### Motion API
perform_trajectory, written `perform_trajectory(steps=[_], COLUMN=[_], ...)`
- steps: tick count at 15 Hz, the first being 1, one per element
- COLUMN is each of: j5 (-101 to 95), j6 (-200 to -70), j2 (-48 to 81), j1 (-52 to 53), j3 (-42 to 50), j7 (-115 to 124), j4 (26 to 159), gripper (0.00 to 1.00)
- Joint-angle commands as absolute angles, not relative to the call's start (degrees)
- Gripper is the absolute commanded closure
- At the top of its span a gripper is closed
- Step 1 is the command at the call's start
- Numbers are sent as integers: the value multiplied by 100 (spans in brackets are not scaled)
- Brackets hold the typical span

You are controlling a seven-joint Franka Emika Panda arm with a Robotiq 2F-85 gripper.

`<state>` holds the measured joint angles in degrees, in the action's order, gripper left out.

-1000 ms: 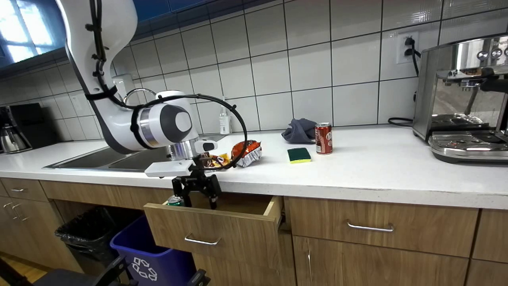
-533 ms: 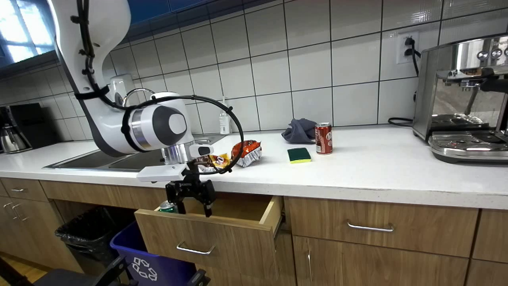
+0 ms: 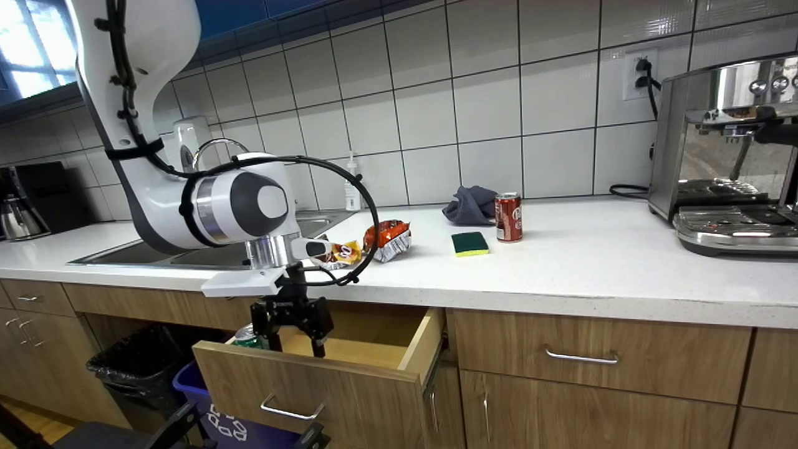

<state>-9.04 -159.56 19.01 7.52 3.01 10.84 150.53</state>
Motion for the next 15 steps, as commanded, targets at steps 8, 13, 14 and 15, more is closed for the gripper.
perform_trajectory(steps=[8,13,14,15], j5=[-719,-693,-697,-680], j6=[-15454,-15384,-15382,-15359], j2=[1501,1410,1390,1371], j1=[608,576,567,541], j3=[255,289,300,301], j7=[913,963,973,960], j4=[15444,15477,15468,15441], gripper=[0,0,0,0])
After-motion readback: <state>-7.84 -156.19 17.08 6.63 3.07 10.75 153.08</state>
